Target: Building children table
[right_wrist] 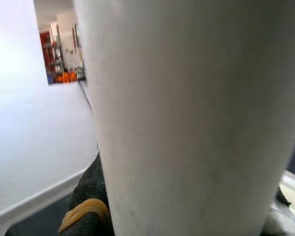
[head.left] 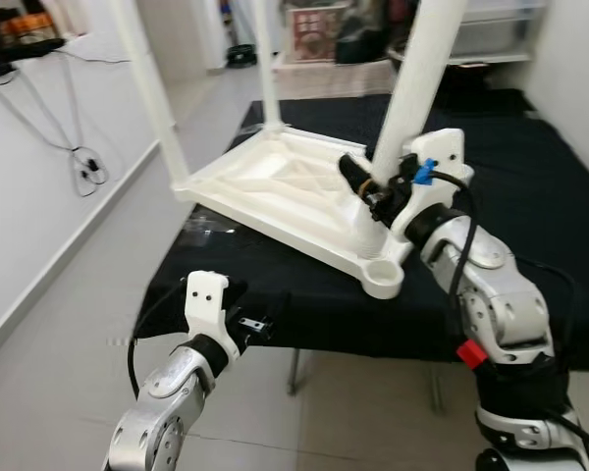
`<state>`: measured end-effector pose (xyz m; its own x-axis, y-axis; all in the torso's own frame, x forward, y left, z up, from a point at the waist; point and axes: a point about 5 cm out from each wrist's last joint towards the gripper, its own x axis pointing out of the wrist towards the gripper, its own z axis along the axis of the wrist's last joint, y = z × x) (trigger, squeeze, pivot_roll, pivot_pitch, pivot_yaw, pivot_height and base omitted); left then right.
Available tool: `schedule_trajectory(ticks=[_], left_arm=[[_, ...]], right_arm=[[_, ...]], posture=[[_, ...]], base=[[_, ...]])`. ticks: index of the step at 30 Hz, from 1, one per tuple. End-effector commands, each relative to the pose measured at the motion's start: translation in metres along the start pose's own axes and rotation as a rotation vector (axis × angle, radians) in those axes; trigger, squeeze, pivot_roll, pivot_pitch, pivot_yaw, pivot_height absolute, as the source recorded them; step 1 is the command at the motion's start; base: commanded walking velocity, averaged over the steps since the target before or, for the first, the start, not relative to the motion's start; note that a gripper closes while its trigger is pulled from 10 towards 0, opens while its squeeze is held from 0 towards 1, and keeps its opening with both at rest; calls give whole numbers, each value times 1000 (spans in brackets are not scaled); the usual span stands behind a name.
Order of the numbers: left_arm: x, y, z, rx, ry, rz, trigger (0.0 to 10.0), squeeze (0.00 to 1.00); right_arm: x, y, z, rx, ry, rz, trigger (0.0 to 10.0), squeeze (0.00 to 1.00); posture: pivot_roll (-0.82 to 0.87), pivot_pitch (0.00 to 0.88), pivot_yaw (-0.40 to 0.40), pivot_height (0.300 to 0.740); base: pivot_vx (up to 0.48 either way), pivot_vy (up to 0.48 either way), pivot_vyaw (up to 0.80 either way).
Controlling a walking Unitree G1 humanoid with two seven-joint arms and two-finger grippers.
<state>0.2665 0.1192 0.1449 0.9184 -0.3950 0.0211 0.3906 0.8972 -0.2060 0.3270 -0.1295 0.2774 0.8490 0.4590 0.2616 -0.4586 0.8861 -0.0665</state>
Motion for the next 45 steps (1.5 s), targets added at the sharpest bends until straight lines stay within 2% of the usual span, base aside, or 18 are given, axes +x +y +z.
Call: schedule_trajectory(ticks=[1,5,9,14,19,22,28,29,30,31,33,34,37,43,44,45], left_arm=[[1,-5,1,-10,-7,-25,10000,0],[1,-7,2,-5,-7,-35,10000,0],[-1,-13,2,66,-16,-88,10000,0],[-3,-21,0,98,-5,-144,10000,0],[-5,-28,0,107,1,-190,10000,0],[-5,-31,1,89,-10,-207,10000,0],[-12,-37,-5,161,38,-283,10000,0],[-15,-38,-5,162,35,-303,10000,1000],[-19,-37,-6,157,40,-305,10000,1000],[-19,-37,-6,157,40,-305,10000,1000],[-25,-35,-8,155,52,-297,10000,1000],[-25,-35,-8,155,52,-297,10000,1000],[-42,-35,-19,150,123,-323,10000,1000],[-52,-36,-23,165,148,-322,10000,1000],[-53,-35,-22,164,142,-308,0,0],[-53,-35,-22,164,142,-308,0,0]], right_arm=[[-1,-3,7,44,-58,-6,10000,0],[1,-4,6,30,-40,-30,10000,0],[1,-6,5,35,-36,-38,10000,0],[1,-6,5,34,-36,-30,10000,0],[1,-6,7,33,-38,-17,10000,0],[1,-6,7,25,-29,14,10000,0],[-2,-4,8,-10,-3,132,10000,0],[-2,-3,9,-26,6,173,10000,0],[-4,0,9,-55,23,244,10000,0],[-4,0,9,-55,23,244,10000,0],[-8,7,8,-92,54,347,10000,0],[-8,7,8,-92,54,347,10000,0],[-13,14,3,-111,95,448,10000,0],[-13,12,-2,-111,119,449,10000,0],[-12,10,-3,-112,125,439,10000,0],[-12,10,-3,-112,125,439,10000,0]], posture=[[-58,99,52,740],[-57,102,52,740],[-58,102,50,740],[-58,104,49,740],[-57,109,45,740],[-55,114,44,740],[-53,121,43,740],[-54,121,44,740],[-54,126,46,740],[-54,126,46,740],[-51,130,46,740],[-51,130,46,740],[-47,137,43,740],[-39,143,42,740],[-38,143,42,740],[-38,143,42,740]], base=[[345,0,725],[343,0,181],[0,0,0],[0,0,0],[0,-465,0],[0,-154,0],[0,0,0],[0,0,0],[0,0,0],[0,0,0],[0,0,0],[0,0,0],[0,0,0],[0,0,0],[0,0,0],[0,0,0]])
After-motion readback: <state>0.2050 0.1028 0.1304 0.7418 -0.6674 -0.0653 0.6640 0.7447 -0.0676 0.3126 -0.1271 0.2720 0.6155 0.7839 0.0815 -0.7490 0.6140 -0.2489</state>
